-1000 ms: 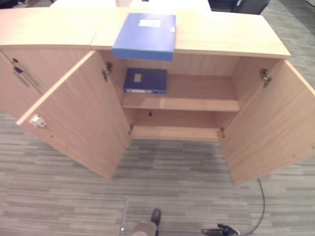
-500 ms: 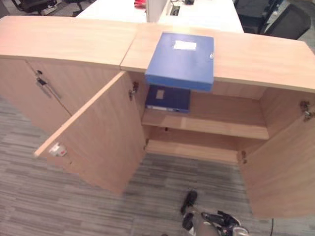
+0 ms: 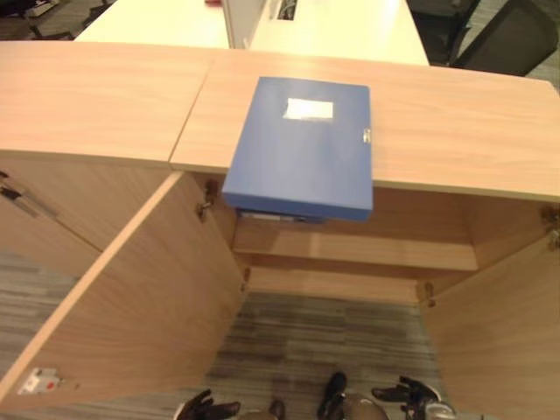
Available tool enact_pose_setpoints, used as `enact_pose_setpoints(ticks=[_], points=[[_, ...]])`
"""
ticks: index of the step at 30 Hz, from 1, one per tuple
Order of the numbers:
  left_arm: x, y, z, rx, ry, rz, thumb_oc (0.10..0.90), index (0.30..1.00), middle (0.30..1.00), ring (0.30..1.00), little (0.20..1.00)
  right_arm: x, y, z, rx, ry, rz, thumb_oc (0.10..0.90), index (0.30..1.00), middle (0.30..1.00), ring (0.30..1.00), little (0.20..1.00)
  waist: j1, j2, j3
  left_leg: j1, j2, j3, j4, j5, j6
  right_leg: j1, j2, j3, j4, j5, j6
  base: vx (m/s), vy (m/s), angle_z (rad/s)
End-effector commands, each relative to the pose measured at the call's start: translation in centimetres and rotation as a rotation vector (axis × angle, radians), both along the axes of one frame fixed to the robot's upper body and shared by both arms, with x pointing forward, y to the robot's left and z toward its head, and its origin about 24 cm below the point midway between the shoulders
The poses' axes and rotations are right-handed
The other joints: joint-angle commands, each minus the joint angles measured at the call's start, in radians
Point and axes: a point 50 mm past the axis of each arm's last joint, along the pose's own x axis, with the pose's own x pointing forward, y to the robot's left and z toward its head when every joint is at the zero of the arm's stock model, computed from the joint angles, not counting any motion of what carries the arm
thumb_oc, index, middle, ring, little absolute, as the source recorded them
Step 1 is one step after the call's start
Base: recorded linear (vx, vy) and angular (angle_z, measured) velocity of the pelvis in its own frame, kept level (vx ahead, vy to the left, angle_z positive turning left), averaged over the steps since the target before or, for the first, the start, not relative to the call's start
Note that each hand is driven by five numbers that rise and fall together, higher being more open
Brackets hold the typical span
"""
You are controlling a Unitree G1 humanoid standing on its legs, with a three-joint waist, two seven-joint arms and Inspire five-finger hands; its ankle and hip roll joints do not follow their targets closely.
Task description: Put the empty folder in the office cabinet
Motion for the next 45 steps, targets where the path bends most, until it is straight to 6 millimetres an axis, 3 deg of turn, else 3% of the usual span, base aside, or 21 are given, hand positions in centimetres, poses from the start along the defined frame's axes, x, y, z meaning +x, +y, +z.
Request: enact_pose_setpoints(ticks=[1,8,11,15,18,19,20,21,23,27,28,29,30,33,36,38,40,45], points=[[-3.6,1.1,-0.2,0.035,0.085,0.040,0.800,0.900,0.900,0.900,0.900,0.4,-0.3,0.2,-0.013,-0.026,-0.006,0.800,0.900,0.900,0.900,0.900,0.017,-0.018,0.005,0.084,-0.048,-0.049,-0.111,-0.033,0.060,-0.045,-0.047,0.042,-0.150,0.196,0.109,0.04,-0.019,0.07],[-2.6,1.2,0.0,0.048,0.054,0.030,0.800,0.900,0.900,0.900,0.900,-0.2,-0.3,0.1,-0.018,-0.006,-0.010,0.800,0.900,0.900,0.900,0.900,0.017,-0.013,0.002,0.081,-0.023,-0.058,-0.102,-0.043,0.045,-0.043,-0.046,0.031,-0.124,0.162,0.097,0.07,-0.063,0.10],[-1.3,1.4,0.3,0.065,0.013,0.021,0.800,0.900,0.900,0.900,0.900,-0.4,-0.5,0.0,-0.024,-0.004,-0.025,0.800,0.900,0.900,0.900,0.900,0.021,-0.004,-0.001,0.088,0.037,-0.054,-0.094,-0.063,0.004,-0.028,-0.019,0.017,-0.096,0.098,0.094,0.17,-0.182,0.31],[-0.3,1.4,0.5,0.070,-0.010,-0.005,0.800,0.900,0.900,0.900,0.900,-0.7,-0.7,0.0,-0.031,0.004,-0.040,0.800,0.900,0.900,0.900,0.900,0.015,-0.008,-0.003,0.070,0.078,-0.045,-0.082,-0.065,-0.028,-0.013,-0.005,-0.016,-0.095,0.059,0.076,0.12,-0.169,0.29],[0.8,1.0,0.6,0.060,-0.050,-0.025,0.800,0.900,0.900,0.900,0.900,-0.4,-1.3,0.2,-0.049,-0.010,-0.050,0.800,0.900,0.900,0.900,0.900,0.002,-0.010,0.009,0.028,0.103,0.037,0.012,-0.054,-0.056,0.032,0.020,-0.031,-0.129,0.031,0.061,0.12,-0.190,0.34],[1.3,0.8,0.7,0.058,-0.064,-0.032,0.800,0.900,0.900,0.900,0.900,-0.2,-1.5,0.4,-0.056,-0.018,-0.050,0.800,0.900,0.900,0.900,0.900,-0.003,-0.015,0.017,0.005,0.100,0.078,0.058,-0.045,-0.065,0.050,0.021,-0.036,-0.145,0.029,0.058,0.04,-0.094,0.28],[1.3,0.8,0.7,0.058,-0.065,-0.032,0.800,0.900,0.900,0.900,0.900,-0.2,-1.5,0.4,-0.056,-0.019,-0.051,0.800,0.900,0.900,0.900,0.900,-0.002,-0.015,0.017,0.003,0.100,0.079,0.063,-0.048,-0.065,0.050,0.022,-0.035,-0.147,0.030,0.057,0.02,-0.125,0.22],[2.0,0.6,0.8,0.053,-0.095,-0.032,0.800,0.900,0.900,0.900,0.900,0.0,-1.9,0.5,-0.066,-0.027,-0.060,0.800,0.900,0.900,0.900,0.900,-0.004,-0.025,0.033,-0.046,0.088,0.158,0.155,-0.034,-0.073,0.085,0.024,-0.048,-0.177,0.029,0.048,0.02,-0.124,0.28],[2.2,0.5,0.9,0.044,-0.113,-0.015,0.800,0.900,0.900,0.900,0.900,0.3,-2.2,0.7,-0.074,-0.037,-0.063,0.800,0.900,0.900,0.900,0.900,-0.002,-0.030,0.038,-0.078,0.078,0.208,0.202,-0.027,-0.069,0.104,0.034,-0.045,-0.196,0.029,0.040,0.04,-0.119,0.21],[1.4,0.8,0.8,0.037,-0.104,0.017,0.800,0.900,0.900,0.900,0.900,0.2,-2.2,0.7,-0.076,-0.032,-0.043,0.800,0.900,0.900,0.900,0.900,0.013,-0.034,0.010,-0.066,0.048,0.184,0.118,-0.068,-0.026,0.121,0.051,-0.018,-0.218,0.030,0.047,0.10,-0.025,-0.06],[1.2,0.9,0.8,0.037,-0.107,0.035,0.800,0.900,0.900,0.900,0.900,0.4,-2.1,0.7,-0.075,-0.035,-0.037,0.800,0.900,0.900,0.900,0.900,0.015,-0.047,0.007,-0.085,0.036,0.169,0.088,-0.033,-0.021,0.111,0.039,-0.016,-0.227,0.049,0.043,0.05,0.063,-0.23],[1.1,1.0,0.8,0.032,-0.110,0.058,0.800,0.900,0.900,0.900,0.900,0.3,-2.0,0.7,-0.077,-0.028,-0.024,0.800,0.900,0.900,0.900,0.900,0.030,-0.063,0.007,-0.167,0.044,0.129,0.071,0.019,-0.036,0.124,0.035,0.008,-0.241,0.047,0.043,0.01,0.061,-0.18],[1.1,1.0,0.8,0.032,-0.110,0.059,0.800,0.900,0.900,0.900,0.900,0.3,-1.9,0.7,-0.076,-0.027,-0.024,0.800,0.900,0.900,0.900,0.900,0.029,-0.063,0.006,-0.169,0.044,0.129,0.072,0.018,-0.036,0.122,0.035,0.008,-0.241,0.047,0.043,0.07,0.019,-0.18],[1.1,1.3,0.9,0.026,-0.124,0.103,0.800,0.900,0.900,0.900,0.900,0.5,-1.3,0.5,-0.069,-0.023,-0.006,0.800,0.900,0.900,0.900,0.900,0.068,-0.087,0.024,-0.277,0.055,0.083,0.061,0.107,-0.056,0.151,0.049,0.046,-0.252,0.048,0.042,0.06,-0.008,-0.40],[1.3,1.2,1.0,0.011,-0.148,0.130,0.800,0.900,0.900,0.900,0.900,0.8,-1.0,0.5,-0.065,-0.032,0.008,0.800,0.900,0.900,0.900,0.900,0.093,-0.081,0.025,-0.319,0.064,0.037,0.023,0.168,-0.067,0.167,0.069,0.074,-0.260,0.052,0.043,0.06,0.040,-0.34],[1.3,1.1,1.0,0.005,-0.153,0.131,0.800,0.900,0.900,0.900,0.900,0.8,-0.9,0.5,-0.062,-0.032,0.013,0.800,0.900,0.900,0.900,0.900,0.102,-0.078,0.028,-0.312,0.066,0.031,0.017,0.169,-0.068,0.173,0.075,0.090,-0.257,0.050,0.041,0.05,0.064,-0.54],[1.2,0.3,0.8,-0.031,-0.162,0.127,0.800,0.900,0.900,0.900,0.900,0.6,-0.7,0.4,-0.056,-0.024,0.021,0.800,0.900,0.900,0.900,0.900,0.105,-0.059,0.008,-0.258,0.063,0.003,-0.036,0.169,-0.067,0.189,0.093,0.127,-0.266,0.059,0.041,0.09,0.124,-0.75],[1.5,-0.5,0.8,-0.096,-0.189,0.114,0.800,0.900,0.900,0.900,0.900,-0.3,-0.3,0.0,-0.039,0.013,0.054,0.800,0.900,0.900,0.900,0.900,0.088,-0.048,-0.041,-0.174,0.078,0.019,-0.114,0.186,-0.064,0.209,0.102,0.160,-0.305,0.077,0.048,0.07,0.100,-0.42]])
